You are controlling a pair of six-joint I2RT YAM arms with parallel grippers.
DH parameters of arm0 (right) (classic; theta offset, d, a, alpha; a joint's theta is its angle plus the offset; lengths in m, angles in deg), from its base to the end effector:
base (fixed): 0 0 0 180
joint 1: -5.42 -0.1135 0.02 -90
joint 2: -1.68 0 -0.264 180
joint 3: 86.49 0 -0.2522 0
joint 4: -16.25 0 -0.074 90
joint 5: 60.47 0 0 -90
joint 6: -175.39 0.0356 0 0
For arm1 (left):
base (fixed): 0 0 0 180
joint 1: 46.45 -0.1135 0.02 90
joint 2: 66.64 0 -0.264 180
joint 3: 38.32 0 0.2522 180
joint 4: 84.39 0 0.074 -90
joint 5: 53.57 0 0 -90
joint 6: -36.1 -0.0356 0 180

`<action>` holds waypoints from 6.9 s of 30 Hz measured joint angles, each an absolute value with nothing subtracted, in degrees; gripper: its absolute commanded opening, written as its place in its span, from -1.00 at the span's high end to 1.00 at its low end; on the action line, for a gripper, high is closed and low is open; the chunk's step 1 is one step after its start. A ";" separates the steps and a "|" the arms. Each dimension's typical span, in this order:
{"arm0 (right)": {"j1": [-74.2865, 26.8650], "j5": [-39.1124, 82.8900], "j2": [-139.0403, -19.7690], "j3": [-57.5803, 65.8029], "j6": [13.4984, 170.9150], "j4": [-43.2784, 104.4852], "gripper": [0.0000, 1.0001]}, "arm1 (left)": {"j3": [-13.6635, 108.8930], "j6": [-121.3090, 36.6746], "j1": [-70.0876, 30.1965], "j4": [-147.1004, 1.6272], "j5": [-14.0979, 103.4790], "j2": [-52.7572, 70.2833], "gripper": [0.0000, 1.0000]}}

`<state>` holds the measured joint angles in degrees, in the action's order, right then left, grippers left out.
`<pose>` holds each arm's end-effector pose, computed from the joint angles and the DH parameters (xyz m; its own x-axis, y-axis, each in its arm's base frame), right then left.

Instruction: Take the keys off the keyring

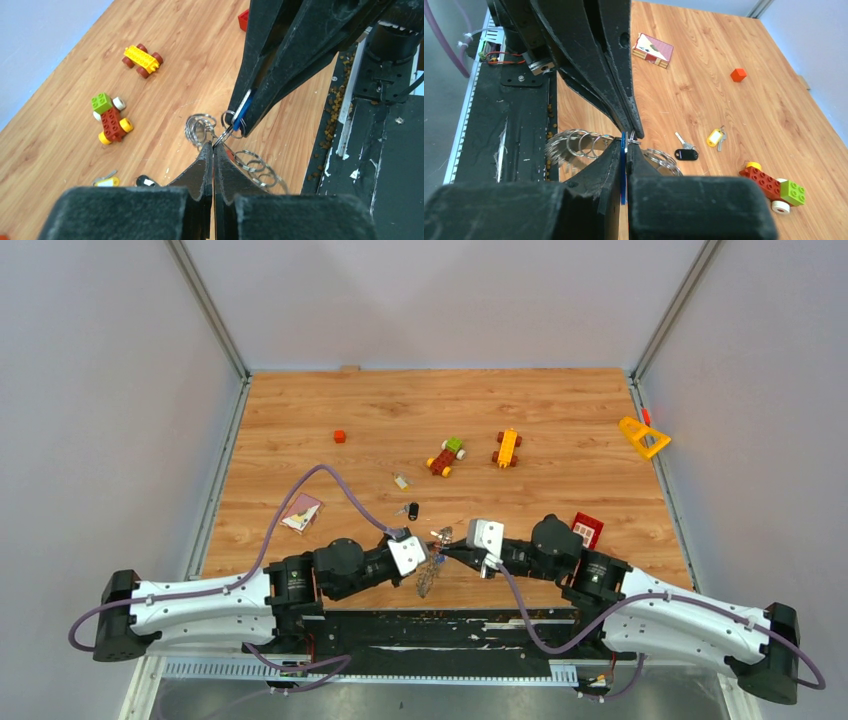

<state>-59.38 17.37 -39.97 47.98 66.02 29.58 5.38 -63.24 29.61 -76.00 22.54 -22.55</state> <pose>0.0706 0.1676 0.2882 0.2568 -0.2158 -0.9421 -0.9411 0.1660 -0.2945 0.0540 -0.1822 0.2789 0.1073 0.2215 -0.9692 0.8792 0.4339 0.1965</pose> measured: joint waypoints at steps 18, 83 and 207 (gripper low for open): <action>-59.29 15.73 -45.94 45.62 65.84 30.67 1.00 | 7.11 -63.66 29.19 -73.53 23.44 -18.81 1.00; -59.38 7.47 -31.95 49.83 53.78 30.57 1.00 | -9.86 -51.48 29.34 -110.71 34.06 -23.90 0.36; -59.34 9.78 -33.81 50.47 54.43 24.97 1.00 | -15.25 -51.74 29.65 -123.67 32.51 -22.55 0.41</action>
<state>-59.34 9.78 -33.81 50.47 54.43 24.97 -15.25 -51.74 29.65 -123.67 32.51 -22.55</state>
